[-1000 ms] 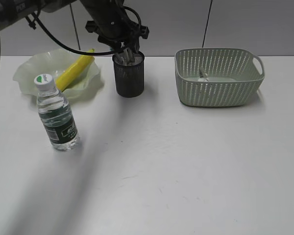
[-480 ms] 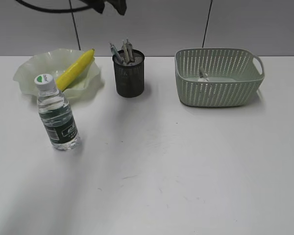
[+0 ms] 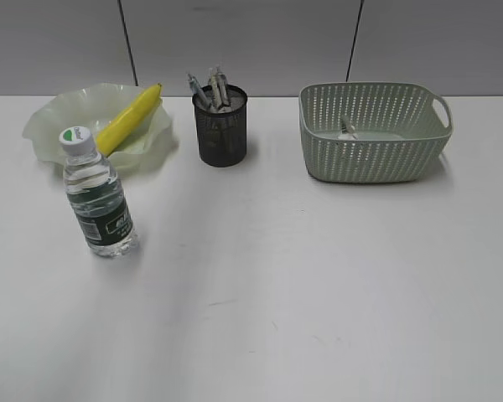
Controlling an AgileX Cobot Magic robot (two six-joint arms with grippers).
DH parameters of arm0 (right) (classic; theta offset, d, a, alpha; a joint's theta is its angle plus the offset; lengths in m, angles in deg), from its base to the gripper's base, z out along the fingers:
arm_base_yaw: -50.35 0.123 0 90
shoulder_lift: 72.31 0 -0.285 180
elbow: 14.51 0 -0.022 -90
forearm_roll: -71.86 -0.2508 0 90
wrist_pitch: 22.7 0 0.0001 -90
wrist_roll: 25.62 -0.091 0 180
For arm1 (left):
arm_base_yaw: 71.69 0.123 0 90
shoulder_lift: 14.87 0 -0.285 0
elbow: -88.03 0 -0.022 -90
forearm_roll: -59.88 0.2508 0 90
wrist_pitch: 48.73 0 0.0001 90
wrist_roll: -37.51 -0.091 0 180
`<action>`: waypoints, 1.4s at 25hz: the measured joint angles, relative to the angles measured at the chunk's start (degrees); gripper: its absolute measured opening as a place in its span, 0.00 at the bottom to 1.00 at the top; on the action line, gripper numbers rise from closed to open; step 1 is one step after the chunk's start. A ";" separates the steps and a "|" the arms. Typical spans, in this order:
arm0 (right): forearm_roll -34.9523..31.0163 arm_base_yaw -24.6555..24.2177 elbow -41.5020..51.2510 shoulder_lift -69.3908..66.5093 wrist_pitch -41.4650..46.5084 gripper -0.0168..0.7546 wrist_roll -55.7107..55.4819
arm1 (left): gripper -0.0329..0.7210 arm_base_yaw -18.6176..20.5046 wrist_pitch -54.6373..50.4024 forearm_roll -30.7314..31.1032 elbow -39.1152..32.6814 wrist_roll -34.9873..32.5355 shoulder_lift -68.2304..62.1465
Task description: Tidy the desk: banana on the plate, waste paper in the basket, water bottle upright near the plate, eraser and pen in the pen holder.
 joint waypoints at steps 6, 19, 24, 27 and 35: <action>0.00 0.00 0.00 0.00 0.00 0.63 0.00 | 0.56 -0.11 0.00 6.08 -14.81 0.00 14.59; 0.05 0.00 0.00 0.00 0.00 0.63 0.00 | 0.54 -0.11 -0.10 5.14 -61.87 0.00 46.41; 0.05 0.00 0.00 0.00 0.00 0.63 0.00 | 0.54 -0.11 -0.27 1.18 -78.80 0.00 62.07; 0.05 0.00 0.00 0.00 -0.06 0.63 0.00 | 0.54 -0.11 -0.01 0.77 -87.18 0.00 71.37; 0.00 0.00 0.00 0.00 -0.06 0.63 0.00 | 0.54 -0.11 2.68 0.15 -100.86 0.00 91.51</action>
